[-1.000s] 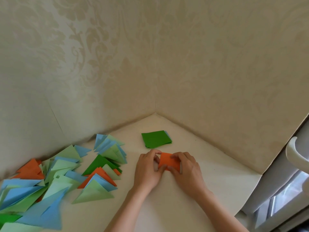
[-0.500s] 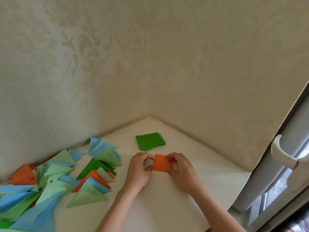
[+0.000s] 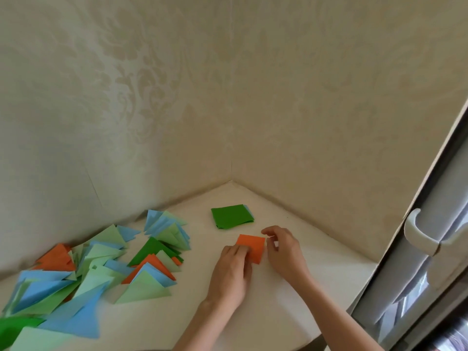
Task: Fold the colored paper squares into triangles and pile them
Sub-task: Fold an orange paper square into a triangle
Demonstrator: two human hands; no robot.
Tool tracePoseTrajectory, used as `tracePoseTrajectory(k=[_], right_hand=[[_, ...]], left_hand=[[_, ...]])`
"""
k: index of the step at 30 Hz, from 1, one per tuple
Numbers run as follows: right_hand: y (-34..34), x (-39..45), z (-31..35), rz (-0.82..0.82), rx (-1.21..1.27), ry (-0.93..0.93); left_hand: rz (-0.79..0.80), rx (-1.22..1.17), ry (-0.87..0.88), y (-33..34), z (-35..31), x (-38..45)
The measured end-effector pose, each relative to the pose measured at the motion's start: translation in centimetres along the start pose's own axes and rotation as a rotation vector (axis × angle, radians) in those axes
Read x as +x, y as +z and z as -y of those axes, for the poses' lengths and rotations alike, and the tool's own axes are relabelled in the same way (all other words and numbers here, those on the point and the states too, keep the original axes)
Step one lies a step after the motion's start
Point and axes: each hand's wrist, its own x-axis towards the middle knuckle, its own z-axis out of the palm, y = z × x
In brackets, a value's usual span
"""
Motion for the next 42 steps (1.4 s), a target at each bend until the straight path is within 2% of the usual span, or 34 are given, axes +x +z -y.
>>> tracePoseTrajectory(k=[2,5,10,14,18,23,27,30,35,42], right_hand=[[-0.2,0.2,-0.1,-0.014,-0.044,0.031],[0.1,0.0,0.3,0.079,-0.087,0.094],[0.7,-0.5,1.4,0.113,-0.102,0.107],[0.5,-1.1,1.8,0.132,-0.072,0.132],[-0.2,-1.8,2.2,0.166,-0.082,0.085],[-0.6,-2.2,2.3,0.236,-0.151,0.018],[-0.3,-1.8,2.0,0.222,-0.282,-0.067],[0.2,-1.5,1.5,0.187,-0.287,-0.113],[1.0,-1.0,1.2,0.161,-0.243,-0.033],[2.1,-0.7,1.4,0.125,-0.35,-0.003]], left_hand=[[0.016,-0.002,-0.016,-0.5,0.4,-0.1],[0.018,-0.003,-0.021,-0.8,0.9,-0.1],[0.052,0.004,-0.024,-1.2,1.3,-0.1],[0.009,0.048,-0.013,-1.3,1.5,-0.2],[0.012,0.132,0.043,-1.2,2.1,0.0],[0.015,-0.002,0.051,-1.8,3.0,-0.3],[0.012,-0.03,0.007,-2.7,3.1,-0.5],[-0.015,-0.044,-0.079,-3.0,3.4,-0.6],[-0.091,-0.072,-0.206,-2.2,2.9,-0.2],[-0.158,0.043,-0.206,-0.3,1.6,1.1]])
